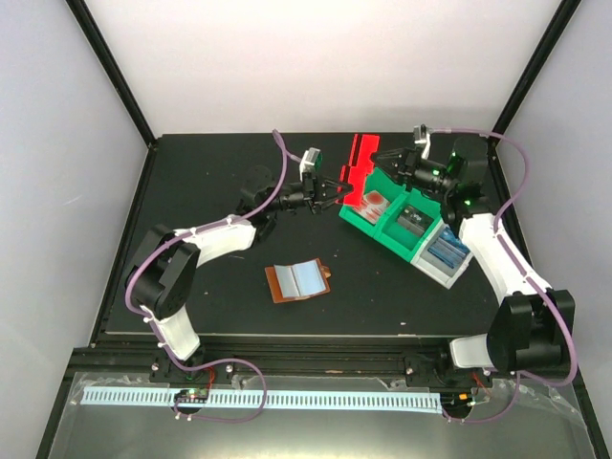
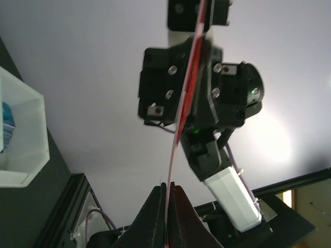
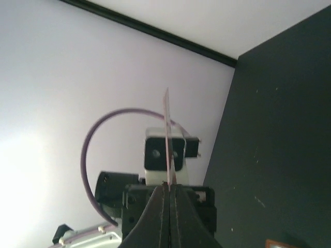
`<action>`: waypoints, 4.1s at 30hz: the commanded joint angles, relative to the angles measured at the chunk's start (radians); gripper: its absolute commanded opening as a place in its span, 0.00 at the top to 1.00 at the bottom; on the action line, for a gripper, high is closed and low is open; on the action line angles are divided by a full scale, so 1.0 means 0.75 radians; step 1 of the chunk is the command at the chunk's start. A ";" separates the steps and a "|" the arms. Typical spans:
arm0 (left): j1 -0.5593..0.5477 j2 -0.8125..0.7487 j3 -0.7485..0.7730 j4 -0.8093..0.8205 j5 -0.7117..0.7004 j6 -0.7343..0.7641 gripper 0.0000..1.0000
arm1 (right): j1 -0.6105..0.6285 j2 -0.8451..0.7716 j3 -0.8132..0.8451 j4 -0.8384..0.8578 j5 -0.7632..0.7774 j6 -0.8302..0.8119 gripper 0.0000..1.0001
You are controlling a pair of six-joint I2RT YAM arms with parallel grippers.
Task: Put the credit cards into the card holder
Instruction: Pick up the credit card from the storage box, then insert the credit card into the card holder.
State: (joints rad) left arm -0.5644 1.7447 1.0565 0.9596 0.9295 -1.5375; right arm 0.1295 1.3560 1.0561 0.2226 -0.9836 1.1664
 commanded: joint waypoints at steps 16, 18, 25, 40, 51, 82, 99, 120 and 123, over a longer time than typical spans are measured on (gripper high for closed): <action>-0.034 -0.690 -0.547 -1.149 -0.656 0.854 0.98 | 0.043 -0.032 0.107 -0.678 0.398 -0.786 0.99; -0.053 -0.763 -0.638 -1.167 -0.797 0.839 0.99 | 0.126 -0.053 0.040 -0.754 0.496 -0.875 0.99; -0.131 -0.808 -0.887 -1.040 -1.033 0.612 0.98 | 0.442 0.034 -0.093 -0.951 0.809 -1.068 0.99; -0.250 -0.634 -0.983 -0.938 -1.228 0.443 0.98 | 0.739 0.296 -0.128 -1.016 1.071 -1.105 0.99; -0.291 -0.555 -1.075 -0.655 -1.199 0.383 0.98 | 0.745 0.319 -0.195 -0.946 0.976 -1.025 0.99; -0.303 -0.994 -0.998 -1.078 -1.074 0.659 0.98 | 0.917 -0.074 -0.141 -0.996 1.132 -0.747 0.99; -0.309 -0.990 -1.133 -0.784 -1.184 0.518 0.98 | 0.968 0.132 -0.226 -0.753 1.064 -0.794 0.99; -0.313 -0.720 -1.122 -0.650 -1.256 0.482 0.99 | 0.963 0.365 -0.157 -0.886 1.260 -0.815 0.99; -0.313 -0.670 -1.125 -0.595 -1.264 0.476 0.98 | 0.964 0.361 -0.179 -0.883 1.269 -0.806 0.99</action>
State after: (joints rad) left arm -0.7937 1.2049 0.1928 0.4339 0.0132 -1.1664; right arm 0.8513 1.6123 0.9489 -0.4110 -0.0811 0.5587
